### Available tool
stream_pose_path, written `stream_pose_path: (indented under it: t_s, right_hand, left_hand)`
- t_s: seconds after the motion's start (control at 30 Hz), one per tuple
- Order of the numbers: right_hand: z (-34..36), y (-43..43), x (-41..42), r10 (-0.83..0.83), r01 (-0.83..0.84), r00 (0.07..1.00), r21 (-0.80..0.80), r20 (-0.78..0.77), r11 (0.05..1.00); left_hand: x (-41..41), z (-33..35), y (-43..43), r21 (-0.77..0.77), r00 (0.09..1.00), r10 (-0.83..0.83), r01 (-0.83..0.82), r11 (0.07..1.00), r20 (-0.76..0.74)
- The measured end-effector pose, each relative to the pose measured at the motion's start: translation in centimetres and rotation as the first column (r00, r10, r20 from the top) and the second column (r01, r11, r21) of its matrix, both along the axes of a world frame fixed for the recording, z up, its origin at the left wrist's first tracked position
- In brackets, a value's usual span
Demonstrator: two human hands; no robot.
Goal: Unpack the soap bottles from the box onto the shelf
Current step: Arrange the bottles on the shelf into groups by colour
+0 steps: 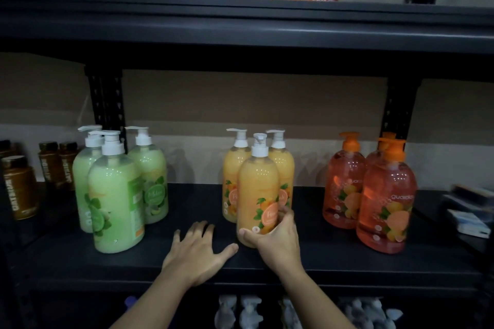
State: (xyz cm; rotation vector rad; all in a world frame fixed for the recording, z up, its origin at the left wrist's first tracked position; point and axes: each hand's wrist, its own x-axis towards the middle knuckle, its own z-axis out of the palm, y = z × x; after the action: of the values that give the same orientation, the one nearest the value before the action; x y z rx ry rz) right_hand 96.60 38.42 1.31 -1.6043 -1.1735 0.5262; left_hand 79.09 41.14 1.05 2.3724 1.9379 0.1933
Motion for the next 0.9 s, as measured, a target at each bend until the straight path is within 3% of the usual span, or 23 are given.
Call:
stream_pose_path:
  t_s: [0.13,0.37,0.9]
  right_hand:
    - [0.16,0.09,-0.67,-0.079,0.08,0.991,-0.006,0.109,0.997]
    - [-0.25,0.22,0.18,0.087,-0.084,0.995,-0.052,0.053,0.995]
    - [0.05,0.37,-0.23,-0.037,0.041,0.991,-0.027,0.125,0.999]
  left_hand:
    - [0.07,-0.01,-0.13,0.01,1.0,-0.002,0.002,1.0,0.002]
    - [-0.06,0.02,0.07,0.011,1.0,-0.002,0.002,1.0,0.004]
    - [0.05,0.33,-0.34,-0.008,1.0,-0.006,0.006,1.0,-0.004]
